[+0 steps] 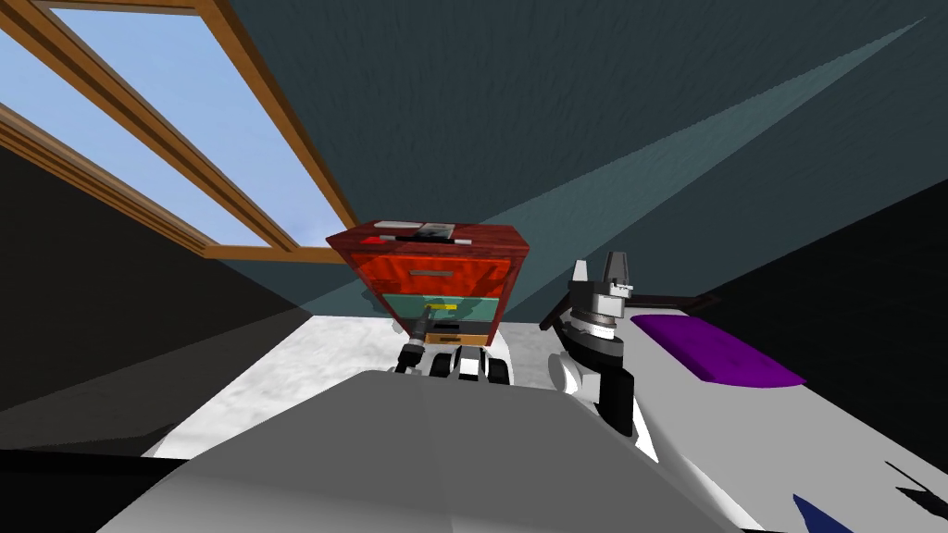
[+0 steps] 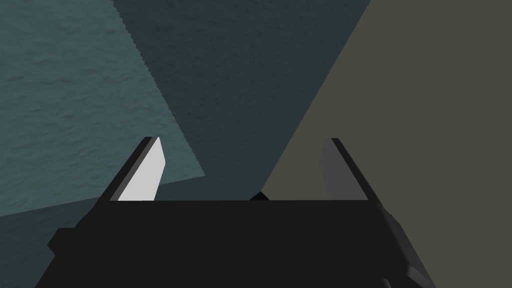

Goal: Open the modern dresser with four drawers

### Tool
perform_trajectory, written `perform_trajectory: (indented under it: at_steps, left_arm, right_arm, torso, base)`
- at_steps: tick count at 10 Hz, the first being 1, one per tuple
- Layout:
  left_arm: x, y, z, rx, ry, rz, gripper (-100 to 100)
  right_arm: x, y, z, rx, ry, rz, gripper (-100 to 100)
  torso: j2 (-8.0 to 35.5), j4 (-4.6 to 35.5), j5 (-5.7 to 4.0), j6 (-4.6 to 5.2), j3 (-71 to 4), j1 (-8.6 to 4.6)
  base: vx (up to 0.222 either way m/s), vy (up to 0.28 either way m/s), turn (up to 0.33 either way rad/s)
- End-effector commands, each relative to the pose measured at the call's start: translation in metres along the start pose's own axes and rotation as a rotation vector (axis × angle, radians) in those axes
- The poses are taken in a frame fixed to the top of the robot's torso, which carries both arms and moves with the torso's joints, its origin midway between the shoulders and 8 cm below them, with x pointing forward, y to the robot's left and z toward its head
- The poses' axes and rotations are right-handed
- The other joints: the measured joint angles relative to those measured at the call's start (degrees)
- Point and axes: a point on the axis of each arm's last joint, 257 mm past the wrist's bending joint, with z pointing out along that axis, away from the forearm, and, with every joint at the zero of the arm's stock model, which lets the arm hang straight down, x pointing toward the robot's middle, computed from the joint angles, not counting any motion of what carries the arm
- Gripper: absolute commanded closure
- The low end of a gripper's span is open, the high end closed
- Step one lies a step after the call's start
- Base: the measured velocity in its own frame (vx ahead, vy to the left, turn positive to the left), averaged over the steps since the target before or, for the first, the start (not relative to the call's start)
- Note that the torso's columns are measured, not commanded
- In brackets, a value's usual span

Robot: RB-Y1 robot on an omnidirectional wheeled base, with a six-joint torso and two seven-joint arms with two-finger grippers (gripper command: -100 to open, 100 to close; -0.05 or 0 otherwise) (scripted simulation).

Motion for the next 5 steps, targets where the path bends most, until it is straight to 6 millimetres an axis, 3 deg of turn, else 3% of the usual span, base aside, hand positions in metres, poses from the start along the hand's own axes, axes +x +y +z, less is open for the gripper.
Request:
perform_trajectory:
  at_steps: [1, 5]
  left_arm:
    - [0.006, -0.003, 0.001, 0.001, -0.007, -0.019, -100]
    - [0.018, -0.01, 0.031, -0.006, -0.038, -0.018, -100]
  right_arm:
    - [0.0, 0.0, 0.0, 0.0, 0.0, 0.0, 0]
    - [0.0, 0.0, 0.0, 0.0, 0.0, 0.0, 0]
  torso:
    - [0.0, 0.0, -0.01, 0.0, 0.0, -0.04]
    - [0.1, 0.0, 0.02, 0.01, 0.1, 0.05]
  base:
    - [0.0, 0.0, 0.0]
    - [-0.027, 0.057, -0.07]
